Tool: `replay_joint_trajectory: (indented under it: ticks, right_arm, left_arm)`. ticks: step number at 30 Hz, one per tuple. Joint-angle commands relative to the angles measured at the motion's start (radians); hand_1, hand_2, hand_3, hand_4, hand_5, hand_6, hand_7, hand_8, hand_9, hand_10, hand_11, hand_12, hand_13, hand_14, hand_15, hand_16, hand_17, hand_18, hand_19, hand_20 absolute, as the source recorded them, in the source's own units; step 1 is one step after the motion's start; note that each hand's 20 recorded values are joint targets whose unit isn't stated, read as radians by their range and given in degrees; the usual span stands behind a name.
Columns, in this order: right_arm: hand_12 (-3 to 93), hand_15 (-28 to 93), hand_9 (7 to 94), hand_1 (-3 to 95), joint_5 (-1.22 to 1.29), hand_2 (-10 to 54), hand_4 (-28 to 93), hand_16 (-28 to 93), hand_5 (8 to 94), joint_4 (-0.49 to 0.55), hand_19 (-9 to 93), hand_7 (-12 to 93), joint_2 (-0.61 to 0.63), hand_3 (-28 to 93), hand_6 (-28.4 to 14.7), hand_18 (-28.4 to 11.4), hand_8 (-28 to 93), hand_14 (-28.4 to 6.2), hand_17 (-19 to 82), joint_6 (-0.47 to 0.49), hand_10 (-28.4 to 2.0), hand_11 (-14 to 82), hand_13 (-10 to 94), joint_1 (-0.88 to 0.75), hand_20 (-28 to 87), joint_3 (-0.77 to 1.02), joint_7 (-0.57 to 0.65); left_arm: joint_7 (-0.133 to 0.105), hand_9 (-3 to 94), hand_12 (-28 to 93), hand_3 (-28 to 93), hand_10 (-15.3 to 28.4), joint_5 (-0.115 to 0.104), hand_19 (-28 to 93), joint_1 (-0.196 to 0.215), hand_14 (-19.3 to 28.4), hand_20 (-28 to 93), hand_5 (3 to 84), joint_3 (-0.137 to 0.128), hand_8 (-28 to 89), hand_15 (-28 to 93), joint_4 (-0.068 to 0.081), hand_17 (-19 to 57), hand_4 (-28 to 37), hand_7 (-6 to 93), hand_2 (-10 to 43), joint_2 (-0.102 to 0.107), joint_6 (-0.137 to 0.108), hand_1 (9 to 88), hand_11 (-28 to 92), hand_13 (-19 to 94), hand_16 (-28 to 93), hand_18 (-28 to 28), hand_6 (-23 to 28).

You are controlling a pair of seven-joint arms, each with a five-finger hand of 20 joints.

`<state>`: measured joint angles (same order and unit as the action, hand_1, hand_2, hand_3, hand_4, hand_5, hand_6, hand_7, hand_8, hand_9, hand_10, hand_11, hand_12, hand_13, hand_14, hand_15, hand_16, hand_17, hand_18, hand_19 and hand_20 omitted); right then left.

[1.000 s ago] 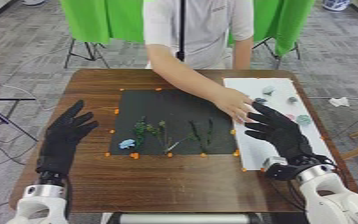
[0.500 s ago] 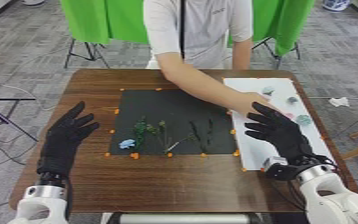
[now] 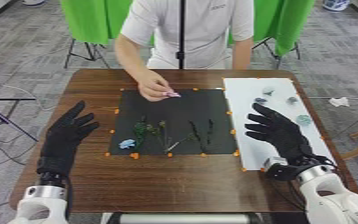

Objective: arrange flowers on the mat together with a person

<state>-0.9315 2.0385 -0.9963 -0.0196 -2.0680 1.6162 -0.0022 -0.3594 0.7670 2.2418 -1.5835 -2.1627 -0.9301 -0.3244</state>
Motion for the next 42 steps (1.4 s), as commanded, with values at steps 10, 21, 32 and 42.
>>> replay_joint_trajectory:
  ticks: [10,21,32,42]
  right_arm:
    - [14.8,20,44.4,17.2,-0.002,1.2,-28,20,42.5,-0.005,48,15,0.003,78,5.4,-23.6,-13,-16.8,7,-0.001,-10.9,6.1,34,0.012,18,-0.006,-0.019]
    - [14.8,21,44.6,17.5,-0.009,1.2,-28,20,42.7,-0.007,49,15,0.000,78,5.7,-23.7,-13,-16.7,7,-0.004,-10.9,6.1,35,0.021,18,-0.015,-0.014]
    - [15.0,25,45.0,17.5,-0.028,1.1,-28,21,42.7,-0.001,51,15,0.025,78,5.5,-24.4,-13,-17.1,8,-0.035,-11.9,6.8,37,0.046,20,0.002,-0.016]
    - [15.7,47,50.9,21.3,-0.127,-0.6,-28,15,47.4,-0.023,65,17,0.176,80,3.3,-26.0,-13,-16.3,18,-0.159,-15.2,15.2,47,0.076,25,0.106,0.014]
  left_arm:
    - [-0.022,37.5,9,80,16.9,-0.017,49,0.007,25.4,18,37.2,0.008,-9,46,-0.002,-8.4,-25.8,10.5,3.7,0.010,-0.016,25.1,22,27,-6,25.8,4.0]
    - [-0.019,37.8,10,80,16.9,-0.014,51,0.008,25.8,19,37.5,0.001,-9,47,-0.002,-7.6,-25.6,9.9,3.7,0.006,-0.012,25.3,22,28,-6,26.3,4.1]
    - [-0.029,37.9,10,79,16.9,-0.019,51,0.010,25.9,20,37.7,0.001,-8,47,-0.004,-7.6,-25.6,10.0,3.7,0.011,-0.021,25.3,22,28,-6,26.3,4.1]
    - [-0.016,38.0,10,79,17.1,-0.013,51,0.017,25.8,20,37.7,0.000,-8,47,-0.007,-7.5,-25.5,9.9,3.9,0.010,-0.017,25.3,22,28,-6,26.3,4.2]
